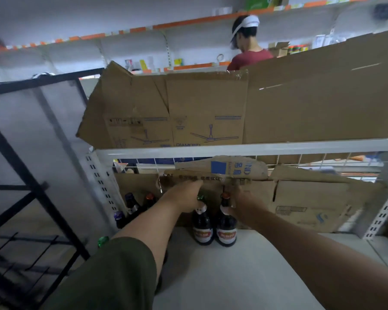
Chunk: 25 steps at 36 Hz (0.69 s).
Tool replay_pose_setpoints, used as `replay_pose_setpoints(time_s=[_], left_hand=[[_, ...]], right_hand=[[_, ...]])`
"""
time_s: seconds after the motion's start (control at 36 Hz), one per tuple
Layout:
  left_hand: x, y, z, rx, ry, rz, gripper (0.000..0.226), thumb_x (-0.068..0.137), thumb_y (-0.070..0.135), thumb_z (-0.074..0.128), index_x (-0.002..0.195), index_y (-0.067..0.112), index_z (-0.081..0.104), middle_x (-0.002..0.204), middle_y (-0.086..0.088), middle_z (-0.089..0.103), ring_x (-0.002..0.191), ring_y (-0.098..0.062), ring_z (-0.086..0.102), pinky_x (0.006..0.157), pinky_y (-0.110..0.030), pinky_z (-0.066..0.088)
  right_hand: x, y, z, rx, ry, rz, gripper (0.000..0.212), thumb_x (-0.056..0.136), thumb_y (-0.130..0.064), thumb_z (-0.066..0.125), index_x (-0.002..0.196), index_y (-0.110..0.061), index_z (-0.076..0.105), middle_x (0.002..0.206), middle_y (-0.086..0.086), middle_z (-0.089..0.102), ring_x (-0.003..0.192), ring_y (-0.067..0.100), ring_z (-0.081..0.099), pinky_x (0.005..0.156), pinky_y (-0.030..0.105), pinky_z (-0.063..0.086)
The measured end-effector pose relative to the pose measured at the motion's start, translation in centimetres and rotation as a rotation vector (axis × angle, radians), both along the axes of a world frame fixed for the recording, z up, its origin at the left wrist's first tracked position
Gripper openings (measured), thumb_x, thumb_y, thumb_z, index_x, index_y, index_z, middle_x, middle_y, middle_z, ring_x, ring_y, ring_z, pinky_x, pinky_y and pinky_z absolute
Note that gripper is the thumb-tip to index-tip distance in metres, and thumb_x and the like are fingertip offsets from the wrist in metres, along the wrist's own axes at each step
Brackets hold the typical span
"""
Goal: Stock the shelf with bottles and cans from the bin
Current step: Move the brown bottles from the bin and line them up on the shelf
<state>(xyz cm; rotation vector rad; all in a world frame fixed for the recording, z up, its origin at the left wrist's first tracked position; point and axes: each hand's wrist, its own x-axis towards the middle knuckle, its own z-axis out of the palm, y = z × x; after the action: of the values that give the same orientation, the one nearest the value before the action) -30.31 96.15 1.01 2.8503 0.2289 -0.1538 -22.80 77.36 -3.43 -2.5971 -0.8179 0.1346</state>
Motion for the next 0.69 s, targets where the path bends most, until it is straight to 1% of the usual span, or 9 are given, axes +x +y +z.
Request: replay_pose_setpoints(time_s=[0.11, 0.22, 0.28, 0.36, 0.42, 0.47, 0.53, 0.61, 0.69], left_hand=[[-2.1, -0.7, 2.3, 0.021, 0.06, 0.088, 0.032, 0.099, 0.038, 0.06, 0.125, 0.021, 0.058, 0.117, -0.002, 0.065, 0.103, -0.022, 0.063, 0.088, -0.039, 0.054], [-3.6, -2.5, 3.3, 0.093, 0.024, 0.179, 0.035, 0.108, 0.034, 0.043, 0.078, 0.019, 0.05, 0.096, -0.013, 0.065, 0.077, -0.022, 0.057, 0.07, -0.034, 0.043], [-4.2, -4.0, 3.5, 0.09, 0.011, 0.201, 0.021, 0.107, 0.02, 0.041, 0.1, 0.012, 0.059, 0.113, -0.017, 0.066, 0.089, -0.027, 0.061, 0.072, -0.034, 0.042], [-4.6, -6.8, 3.6, 0.083, -0.039, 0.121, 0.054, 0.1, 0.008, 0.048, 0.151, 0.025, 0.041, 0.136, -0.01, 0.06, 0.112, -0.031, 0.061, 0.085, -0.036, 0.046], [-4.0, -8.7, 3.7, 0.161, -0.098, 0.037, 0.034, 0.102, 0.018, 0.052, 0.134, 0.027, 0.057, 0.128, -0.004, 0.066, 0.117, -0.029, 0.061, 0.095, -0.04, 0.048], [-2.4, -10.5, 3.7, 0.15, -0.134, -0.024, 0.018, 0.104, 0.018, 0.049, 0.114, 0.021, 0.063, 0.107, -0.006, 0.068, 0.101, -0.03, 0.065, 0.088, -0.044, 0.052], [-0.5, -12.9, 3.7, 0.059, -0.141, -0.075, 0.036, 0.102, 0.013, 0.047, 0.136, 0.024, 0.053, 0.111, -0.004, 0.065, 0.094, -0.027, 0.064, 0.079, -0.042, 0.055], [1.8, -18.3, 3.8, -0.014, -0.104, -0.173, 0.069, 0.098, 0.016, 0.057, 0.158, 0.027, 0.027, 0.13, 0.004, 0.054, 0.109, -0.028, 0.061, 0.081, -0.035, 0.053], [3.7, -25.1, 2.8, -0.001, -0.118, -0.307, 0.025, 0.099, 0.039, 0.057, 0.116, 0.022, 0.062, 0.112, -0.003, 0.068, 0.103, -0.027, 0.064, 0.079, -0.034, 0.051]], right_hand=[[-0.8, -2.2, 3.1, -0.063, -0.065, 0.102, 0.052, 0.094, -0.032, 0.063, 0.141, -0.018, 0.043, 0.126, 0.01, 0.058, 0.109, 0.025, 0.056, 0.082, 0.029, 0.045], [-1.5, -4.6, 4.2, -0.139, -0.177, 0.142, 0.051, 0.102, -0.032, 0.049, 0.147, -0.012, 0.035, 0.131, 0.014, 0.057, 0.115, 0.029, 0.057, 0.093, 0.036, 0.049], [-1.5, -6.0, 3.8, -0.147, -0.139, 0.124, 0.049, 0.103, -0.036, 0.047, 0.144, -0.012, 0.039, 0.133, 0.012, 0.056, 0.117, 0.029, 0.056, 0.091, 0.034, 0.047], [-1.2, -8.8, 3.0, -0.187, -0.065, 0.052, 0.055, 0.098, -0.05, 0.048, 0.139, -0.013, 0.041, 0.133, 0.011, 0.055, 0.116, 0.029, 0.057, 0.087, 0.037, 0.048], [-1.1, -11.3, 2.8, -0.216, -0.059, 0.003, 0.05, 0.097, -0.051, 0.049, 0.132, -0.015, 0.046, 0.127, 0.01, 0.058, 0.112, 0.03, 0.059, 0.078, 0.038, 0.049], [-1.1, -14.6, 2.9, -0.239, -0.089, -0.073, 0.043, 0.096, -0.051, 0.049, 0.123, -0.017, 0.051, 0.121, 0.009, 0.06, 0.107, 0.03, 0.061, 0.071, 0.034, 0.045], [-1.6, -18.6, 3.1, -0.247, -0.092, -0.173, 0.037, 0.096, -0.05, 0.05, 0.115, -0.018, 0.052, 0.115, 0.009, 0.062, 0.104, 0.031, 0.062, 0.07, 0.034, 0.046], [-3.2, -25.3, 3.1, -0.24, -0.049, -0.348, 0.034, 0.095, -0.047, 0.051, 0.111, -0.017, 0.052, 0.114, 0.008, 0.063, 0.105, 0.031, 0.062, 0.075, 0.034, 0.05], [-5.6, -32.0, 3.3, -0.264, -0.041, -0.529, 0.036, 0.093, -0.048, 0.053, 0.114, -0.018, 0.053, 0.118, 0.007, 0.062, 0.112, 0.03, 0.06, 0.083, 0.038, 0.05]])
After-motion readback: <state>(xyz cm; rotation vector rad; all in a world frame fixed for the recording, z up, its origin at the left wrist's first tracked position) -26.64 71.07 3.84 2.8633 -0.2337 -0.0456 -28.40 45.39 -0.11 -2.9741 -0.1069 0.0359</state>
